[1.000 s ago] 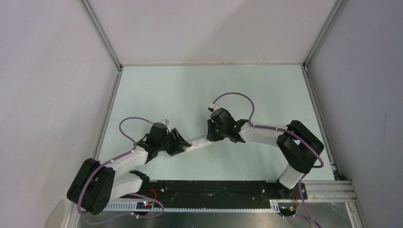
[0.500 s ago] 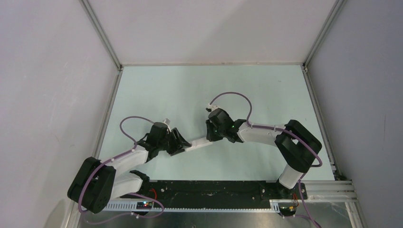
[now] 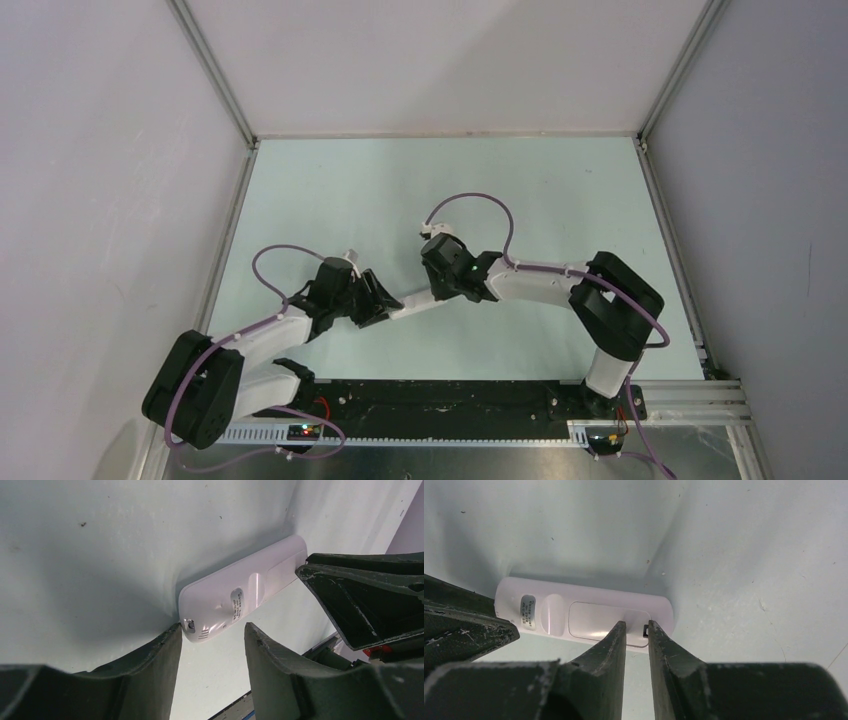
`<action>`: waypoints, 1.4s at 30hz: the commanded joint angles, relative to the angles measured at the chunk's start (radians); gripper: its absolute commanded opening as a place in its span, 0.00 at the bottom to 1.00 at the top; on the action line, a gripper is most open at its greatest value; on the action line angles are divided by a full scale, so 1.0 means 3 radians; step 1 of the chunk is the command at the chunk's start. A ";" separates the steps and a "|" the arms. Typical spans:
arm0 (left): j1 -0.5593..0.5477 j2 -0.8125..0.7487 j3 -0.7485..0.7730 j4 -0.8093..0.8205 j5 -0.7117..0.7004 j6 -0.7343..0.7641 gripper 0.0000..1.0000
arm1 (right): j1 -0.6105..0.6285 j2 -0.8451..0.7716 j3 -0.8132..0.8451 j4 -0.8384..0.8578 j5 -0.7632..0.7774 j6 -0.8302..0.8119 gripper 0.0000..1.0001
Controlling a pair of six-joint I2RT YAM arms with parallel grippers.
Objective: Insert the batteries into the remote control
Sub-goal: Load the battery cover into the remote control, then adjust the remote control at the center of the board.
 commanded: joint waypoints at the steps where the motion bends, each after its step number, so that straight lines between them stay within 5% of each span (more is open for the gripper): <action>1: -0.0027 0.0092 -0.0052 -0.0219 -0.0172 0.0156 0.56 | 0.0095 0.0183 0.0069 -0.0150 0.0233 -0.0074 0.26; 18: -0.0030 0.0084 -0.0058 -0.0216 -0.0199 0.0167 0.56 | 0.0254 0.0448 0.0173 -0.0582 0.0644 -0.0015 0.42; 27: -0.0026 -0.0079 -0.0023 -0.0252 -0.0216 0.0173 0.59 | 0.0235 0.0018 0.0218 -0.0512 0.0692 -0.0098 0.51; 38: -0.0022 -0.0606 0.0330 -0.0634 -0.0417 0.0318 0.64 | -0.0001 -0.0440 0.0267 -0.0238 -0.0447 -0.0948 0.75; 42: -0.0022 -0.0822 0.0274 -0.0717 -0.0423 0.0280 0.61 | -0.0076 -0.0301 0.0475 -0.0291 -0.0445 -0.0834 0.52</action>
